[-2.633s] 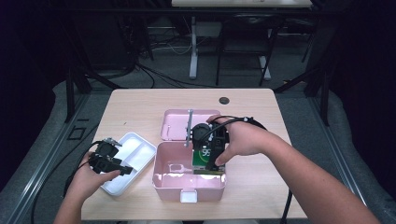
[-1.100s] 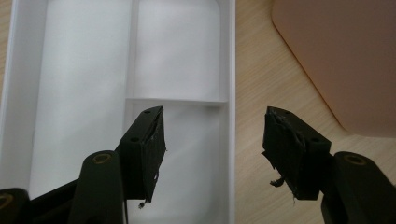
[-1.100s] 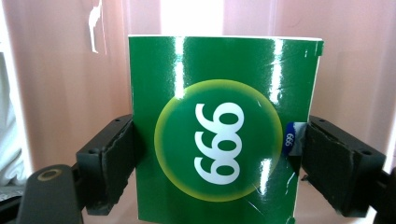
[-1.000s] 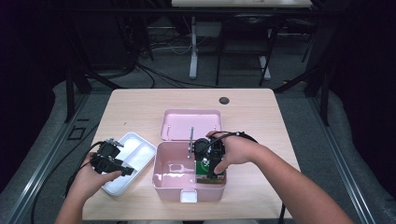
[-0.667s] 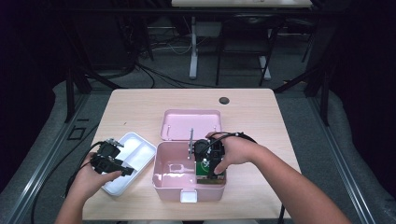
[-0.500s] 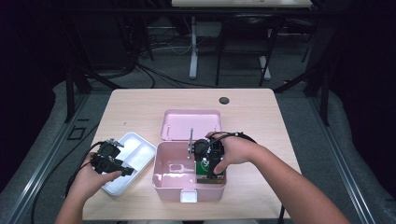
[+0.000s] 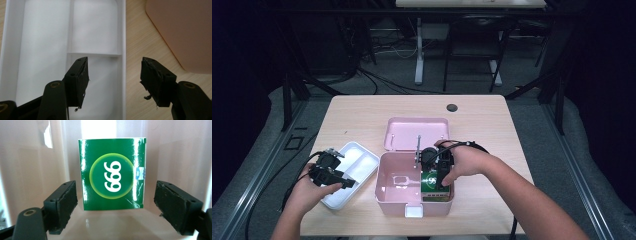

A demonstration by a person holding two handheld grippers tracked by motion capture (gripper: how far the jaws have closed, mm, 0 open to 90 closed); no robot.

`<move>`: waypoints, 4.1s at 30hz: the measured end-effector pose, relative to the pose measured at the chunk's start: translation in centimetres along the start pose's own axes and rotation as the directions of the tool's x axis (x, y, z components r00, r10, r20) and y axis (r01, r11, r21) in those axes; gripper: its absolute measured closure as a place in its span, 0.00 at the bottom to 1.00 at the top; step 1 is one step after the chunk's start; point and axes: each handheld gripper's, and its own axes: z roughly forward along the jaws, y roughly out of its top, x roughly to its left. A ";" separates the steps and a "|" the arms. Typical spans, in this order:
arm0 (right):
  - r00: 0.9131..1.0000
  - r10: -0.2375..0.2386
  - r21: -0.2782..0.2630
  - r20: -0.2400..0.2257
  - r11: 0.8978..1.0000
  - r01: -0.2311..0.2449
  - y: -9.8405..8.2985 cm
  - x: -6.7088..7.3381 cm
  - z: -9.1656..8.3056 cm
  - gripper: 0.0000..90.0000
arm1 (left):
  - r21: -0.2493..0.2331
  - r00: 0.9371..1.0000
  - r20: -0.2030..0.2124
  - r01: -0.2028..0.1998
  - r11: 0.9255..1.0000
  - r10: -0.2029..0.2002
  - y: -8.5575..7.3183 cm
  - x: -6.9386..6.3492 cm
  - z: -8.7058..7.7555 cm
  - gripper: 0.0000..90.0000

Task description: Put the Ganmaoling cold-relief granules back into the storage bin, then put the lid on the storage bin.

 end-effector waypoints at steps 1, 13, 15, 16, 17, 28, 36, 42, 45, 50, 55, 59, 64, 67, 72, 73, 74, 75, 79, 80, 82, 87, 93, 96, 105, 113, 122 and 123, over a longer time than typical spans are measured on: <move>1.000 0.002 -0.005 0.003 1.000 -0.002 -0.1 0.0 -0.2 0.22 | -0.001 1.000 0.001 0.000 1.000 0.000 0.0 0.0 0.0 0.45; 0.998 0.063 -0.063 0.011 0.996 -0.062 -1.7 0.7 -2.5 0.24 | -0.012 1.000 0.005 -0.006 1.000 0.006 -0.1 0.0 -0.1 0.50; 0.997 0.080 -0.074 0.010 0.994 -0.079 -2.0 0.7 -2.9 0.25 | -0.012 1.000 0.005 -0.010 1.000 0.010 -0.1 -0.1 -0.1 0.52; 0.996 0.083 -0.079 0.013 0.994 -0.082 -2.1 0.6 -3.1 0.26 | -0.014 1.000 0.004 -0.011 1.000 0.011 0.0 -0.1 -0.1 0.52; 0.996 0.087 -0.076 0.013 0.993 -0.086 -2.3 0.6 -3.3 0.26 | -0.018 1.000 0.002 -0.015 1.000 0.015 0.0 -0.1 -0.1 0.53; 0.988 0.146 -0.123 0.042 0.982 -0.140 -3.7 1.4 -4.8 0.29 | -0.046 1.000 -0.002 -0.008 0.999 0.008 -0.1 0.0 -0.4 0.57; 0.983 0.178 -0.135 0.042 0.976 -0.171 -4.9 1.5 -5.4 0.33 | -0.039 1.000 -0.012 -0.005 0.999 0.005 -0.3 0.2 -0.4 0.58; 0.974 0.217 -0.162 0.058 0.965 -0.205 -6.1 1.6 -6.0 0.35 | -0.043 1.000 -0.015 -0.007 0.999 0.006 -0.3 0.3 -0.4 0.60; 0.967 0.244 -0.180 0.075 0.957 -0.227 -6.7 1.7 -5.8 0.36 | -0.048 1.000 -0.021 -0.015 0.999 0.014 -0.4 0.3 -0.5 0.61; 0.956 0.284 -0.195 0.076 0.944 -0.265 -7.5 1.8 -5.4 0.37 | -0.054 1.000 -0.025 -0.018 0.998 0.017 -0.3 0.5 -0.7 0.62; 0.924 0.371 -0.249 0.093 0.907 -0.339 -9.1 1.8 -4.9 0.41 | -0.053 1.000 -0.028 -0.012 0.999 0.010 -0.3 0.8 -0.8 0.64; 0.878 0.475 -0.294 0.050 0.848 -0.442 -10.4 1.2 -4.2 0.44 | -0.080 0.998 -0.053 -0.020 0.997 0.016 -0.3 1.0 -1.3 0.64; 0.850 0.525 -0.323 0.050 0.814 -0.484 -11.7 0.8 -3.2 0.47 | -0.086 0.998 -0.065 -0.009 0.996 0.003 -0.3 1.3 -1.7 0.62; 0.822 0.569 -0.335 0.034 0.781 -0.527 -12.5 0.7 -2.4 0.49 | -0.081 0.994 -0.105 -0.019 0.997 0.010 -0.3 1.5 -1.8 0.59; 0.779 0.626 -0.351 0.034 0.737 -0.577 -13.2 0.6 -1.5 0.54 | -0.056 0.996 -0.093 -0.016 0.998 0.011 -0.1 1.7 -2.2 0.60; 0.780 0.626 -0.338 0.019 0.738 -0.584 -13.4 0.6 -1.5 0.54 | -0.055 0.996 -0.092 -0.015 0.998 0.010 -0.1 1.8 -2.2 0.60; 0.778 0.628 -0.343 0.016 0.734 -0.586 -13.5 0.6 -1.4 0.55 | -0.055 0.996 -0.093 -0.007 0.998 0.002 -0.1 1.9 -2.3 0.60; 0.772 0.635 -0.349 0.017 0.727 -0.591 -13.6 0.7 -1.1 0.54 | -0.045 0.995 -0.098 -0.005 0.999 0.001 -0.1 2.0 -2.3 0.60; 0.759 0.651 -0.344 0.019 0.717 -0.607 -14.0 0.9 -0.5 0.53 | -0.033 0.994 -0.112 0.000 0.999 -0.004 0.0 2.4 -2.2 0.63; 0.755 0.656 -0.344 0.014 0.712 -0.612 -14.1 0.9 -0.3 0.53 | -0.031 0.995 -0.104 0.004 1.000 -0.008 0.0 2.5 -2.2 0.64; 0.747 0.665 -0.363 0.000 0.696 -0.619 -14.2 1.0 0.0 0.53 | -0.025 0.995 -0.095 0.012 1.000 -0.014 0.0 2.6 -2.1 0.66; 0.724 0.690 -0.384 0.005 0.670 -0.636 -14.4 1.2 0.5 0.52 | 0.009 0.997 -0.079 0.013 1.000 -0.012 0.1 2.9 -1.8 0.71; 0.686 0.728 -0.421 -0.012 0.619 -0.664 -14.7 1.0 0.6 0.50 | 0.038 0.998 -0.067 0.017 0.999 -0.015 0.5 3.3 -1.5 0.74; 0.681 0.731 -0.438 -0.031 0.603 -0.667 -14.9 1.2 0.7 0.50 | 0.048 0.997 -0.069 0.034 0.998 -0.031 0.7 3.4 -1.6 0.76; 0.666 0.745 -0.476 -0.024 0.578 -0.663 -15.1 1.8 0.4 0.49 | 0.119 0.995 -0.094 0.028 0.992 -0.017 1.5 3.7 -0.6 0.81; 0.664 0.747 -0.501 -0.023 0.566 -0.654 -15.5 2.2 0.1 0.49 | 0.213 0.995 -0.104 0.015 0.977 0.008 2.3 3.9 1.3 0.86; 0.661 0.750 -0.526 -0.021 0.554 -0.645 -16.0 2.7 -0.3 0.48 | 0.289 0.993 -0.110 0.004 0.957 0.029 2.8 4.1 3.1 0.88; 0.662 0.750 -0.526 -0.018 0.556 -0.644 -16.0 2.7 -0.3 0.48 | 0.292 0.993 -0.112 0.005 0.956 0.029 2.8 4.1 3.3 0.88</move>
